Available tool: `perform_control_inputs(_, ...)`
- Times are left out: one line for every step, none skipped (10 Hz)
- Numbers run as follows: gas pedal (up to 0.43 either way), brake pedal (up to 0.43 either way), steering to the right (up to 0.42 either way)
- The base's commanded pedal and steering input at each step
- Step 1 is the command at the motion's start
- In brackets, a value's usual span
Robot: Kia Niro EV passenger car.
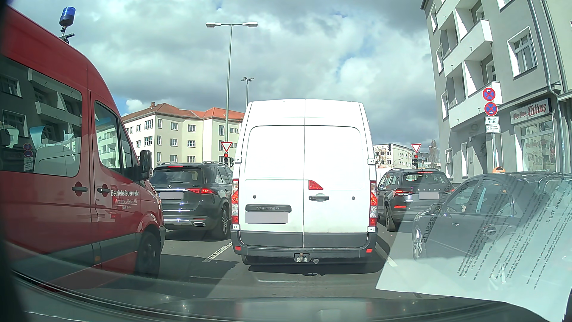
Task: Follow the waypoints while adhering to traffic rules and regulations
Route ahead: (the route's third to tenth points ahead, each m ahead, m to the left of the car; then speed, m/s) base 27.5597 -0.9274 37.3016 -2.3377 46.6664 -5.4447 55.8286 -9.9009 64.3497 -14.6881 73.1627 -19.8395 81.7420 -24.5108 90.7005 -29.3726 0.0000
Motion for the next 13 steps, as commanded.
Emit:
perform_control_inputs(0.000, 0.390, -0.014)
perform_control_inputs(0.000, 0.390, -0.014)
perform_control_inputs(0.000, 0.390, -0.014)
perform_control_inputs(0.000, 0.390, -0.014)
perform_control_inputs(0.000, 0.390, -0.014)
perform_control_inputs(0.000, 0.390, -0.014)
perform_control_inputs(0.000, 0.390, -0.014)
perform_control_inputs(0.000, 0.390, -0.014)
perform_control_inputs(0.000, 0.390, -0.014)
perform_control_inputs(0.000, 0.390, -0.014)
perform_control_inputs(0.000, 0.390, -0.014)
perform_control_inputs(0.000, 0.390, -0.014)
perform_control_inputs(0.000, 0.390, -0.014)
